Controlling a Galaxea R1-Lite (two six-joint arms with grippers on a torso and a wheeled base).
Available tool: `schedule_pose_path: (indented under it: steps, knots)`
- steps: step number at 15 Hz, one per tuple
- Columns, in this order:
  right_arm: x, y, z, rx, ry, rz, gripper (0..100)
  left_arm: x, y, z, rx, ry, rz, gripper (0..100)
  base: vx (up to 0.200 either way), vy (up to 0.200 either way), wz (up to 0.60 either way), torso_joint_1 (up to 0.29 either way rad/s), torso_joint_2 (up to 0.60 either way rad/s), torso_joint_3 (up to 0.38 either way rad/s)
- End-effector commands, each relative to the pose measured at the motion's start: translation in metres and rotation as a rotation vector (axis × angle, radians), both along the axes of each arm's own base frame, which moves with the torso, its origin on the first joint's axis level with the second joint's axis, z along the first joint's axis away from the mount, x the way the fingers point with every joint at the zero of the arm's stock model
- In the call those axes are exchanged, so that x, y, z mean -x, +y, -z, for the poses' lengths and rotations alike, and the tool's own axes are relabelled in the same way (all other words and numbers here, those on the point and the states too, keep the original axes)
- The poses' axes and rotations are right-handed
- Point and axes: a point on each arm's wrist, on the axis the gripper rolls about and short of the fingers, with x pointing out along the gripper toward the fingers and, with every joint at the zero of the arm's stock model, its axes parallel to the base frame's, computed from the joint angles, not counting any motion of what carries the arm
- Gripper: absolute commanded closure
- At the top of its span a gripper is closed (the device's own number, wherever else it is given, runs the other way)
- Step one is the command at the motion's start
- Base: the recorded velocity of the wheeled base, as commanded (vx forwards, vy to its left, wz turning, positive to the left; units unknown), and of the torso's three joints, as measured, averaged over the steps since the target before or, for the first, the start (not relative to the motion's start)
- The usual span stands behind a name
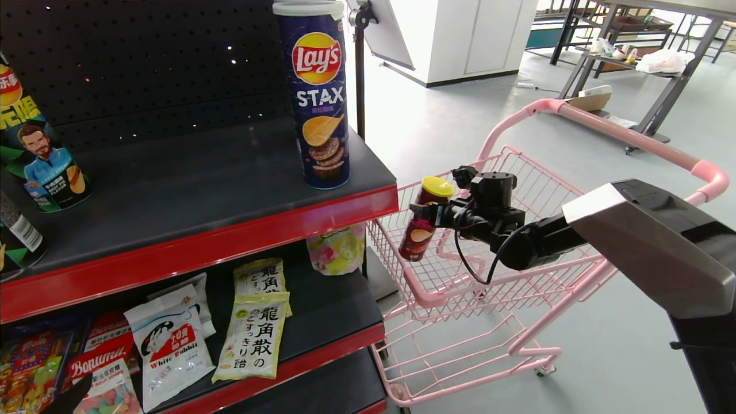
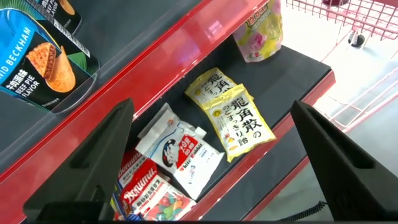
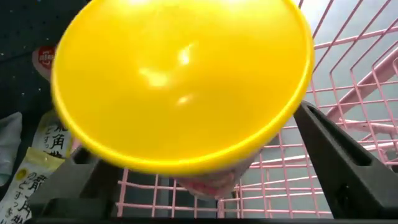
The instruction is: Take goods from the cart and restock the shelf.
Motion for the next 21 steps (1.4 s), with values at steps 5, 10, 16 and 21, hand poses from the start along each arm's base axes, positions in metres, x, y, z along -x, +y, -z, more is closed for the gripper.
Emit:
schedule_pose_path:
  steps: [5,10,16,21]
  knots:
    - [-0.009,0.005,0.009,-0.01,0.001,0.008,100,0.0,0.0,0.0,0.0,-0.001,0.0,0,0.0,0.0,0.0,0.0,0.0,0.0]
    - [0.029,-0.005,-0.048,-0.014,-0.034,0.0,100,0.001,0.0,-0.001,-0.005,-0.01,0.001,0,0.0,0.0,0.0,0.0,0.0,0.0]
    - [0.144,-0.04,-0.152,0.091,-0.229,-0.026,100,0.003,0.001,-0.001,-0.002,-0.022,0.003,0,0.0,0.0,0.0,0.0,0.0,0.0]
    - [0.29,-0.079,-0.2,0.231,-0.116,-0.028,100,0.007,0.002,0.002,0.013,-0.029,0.0,0,0.0,0.0,0.0,0.0,0.0,0.0]
